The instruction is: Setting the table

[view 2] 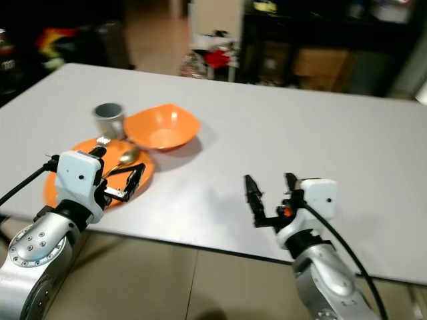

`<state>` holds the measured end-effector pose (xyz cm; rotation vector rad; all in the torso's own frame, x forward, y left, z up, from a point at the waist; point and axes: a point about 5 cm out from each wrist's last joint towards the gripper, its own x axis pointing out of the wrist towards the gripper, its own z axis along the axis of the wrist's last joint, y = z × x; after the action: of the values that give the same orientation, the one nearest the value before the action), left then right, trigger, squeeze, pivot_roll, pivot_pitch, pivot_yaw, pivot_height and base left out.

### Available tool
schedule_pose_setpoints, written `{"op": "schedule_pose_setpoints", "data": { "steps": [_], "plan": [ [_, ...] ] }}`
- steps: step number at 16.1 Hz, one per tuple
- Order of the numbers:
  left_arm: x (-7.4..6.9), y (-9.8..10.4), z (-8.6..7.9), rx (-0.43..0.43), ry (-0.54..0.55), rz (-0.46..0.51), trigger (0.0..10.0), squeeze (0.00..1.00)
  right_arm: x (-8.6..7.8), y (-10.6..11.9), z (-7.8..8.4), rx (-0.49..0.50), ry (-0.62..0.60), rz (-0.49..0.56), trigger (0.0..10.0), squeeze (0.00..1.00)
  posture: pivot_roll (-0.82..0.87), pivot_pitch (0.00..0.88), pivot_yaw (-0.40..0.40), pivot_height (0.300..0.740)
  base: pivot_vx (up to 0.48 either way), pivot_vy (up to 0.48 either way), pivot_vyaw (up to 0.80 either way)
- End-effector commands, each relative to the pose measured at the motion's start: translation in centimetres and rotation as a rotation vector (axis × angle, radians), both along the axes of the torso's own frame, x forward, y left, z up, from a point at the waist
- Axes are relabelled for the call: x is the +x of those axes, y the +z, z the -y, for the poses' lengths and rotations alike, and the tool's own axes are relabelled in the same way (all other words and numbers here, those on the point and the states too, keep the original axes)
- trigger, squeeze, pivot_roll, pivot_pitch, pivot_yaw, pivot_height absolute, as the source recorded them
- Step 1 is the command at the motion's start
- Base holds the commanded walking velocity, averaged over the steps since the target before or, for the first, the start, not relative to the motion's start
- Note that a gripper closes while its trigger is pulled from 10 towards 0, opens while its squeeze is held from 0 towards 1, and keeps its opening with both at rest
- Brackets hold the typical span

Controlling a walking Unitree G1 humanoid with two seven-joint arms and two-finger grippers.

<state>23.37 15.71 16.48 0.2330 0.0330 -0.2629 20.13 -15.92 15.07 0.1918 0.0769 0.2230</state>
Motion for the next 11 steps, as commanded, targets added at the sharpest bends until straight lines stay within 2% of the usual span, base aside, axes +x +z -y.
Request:
{"op": "schedule_pose_setpoints", "data": {
  "steps": [1, 5, 7, 8, 10, 11],
  "plan": [
    [-0.1, 0.0, -0.5, 0.022, 0.021, 0.002, 10.0, 0.0, 0.0, 0.1, -0.2, 0.015, 0.016, 0.013, 10.0, 1.0, 0.04, 0.0, -0.016, 0.74, 0.0, 0.0, 0.8],
    [0.1, 0.2, -0.7, 0.014, 0.049, 0.0, 10.0, 0.0, -0.1, 0.0, -0.4, -0.014, 0.014, 0.034, 10.0, 1.0, 0.04, 0.0, 0.002, 0.74, 0.0, 0.0, 0.8],
    [0.5, -0.1, -1.5, 0.037, 0.124, 0.015, 10.0, 0.0, -0.4, 0.3, -0.1, -0.019, 0.001, 0.057, 10.0, 1.0, 0.03, 0.0, 0.023, 0.74, 0.0, 0.0, 0.8],
    [0.6, -0.2, -1.6, 0.039, 0.125, 0.013, 10.0, 0.0, -0.5, 0.3, -0.1, -0.02, -0.006, 0.06, 10.0, 1.0, 0.03, 0.0, 0.026, 0.74, 0.0, 0.0, 0.8],
    [0.8, 0.0, -1.6, 0.041, 0.189, 0.087, 10.0, 0.0, -0.7, 0.1, 0.4, 0.008, -0.036, 0.053, 10.0, 1.0, 0.02, 0.0, 0.024, 0.74, 0.0, 0.0, 0.79],
    [0.8, -0.1, -1.6, 0.035, 0.199, 0.074, 10.0, 0.0, -0.7, 0.1, 0.5, 0.022, -0.041, 0.05, 10.0, 1.0, 0.02, 0.0, 0.023, 0.74, 0.0, 0.0, 0.79]
  ]
}}
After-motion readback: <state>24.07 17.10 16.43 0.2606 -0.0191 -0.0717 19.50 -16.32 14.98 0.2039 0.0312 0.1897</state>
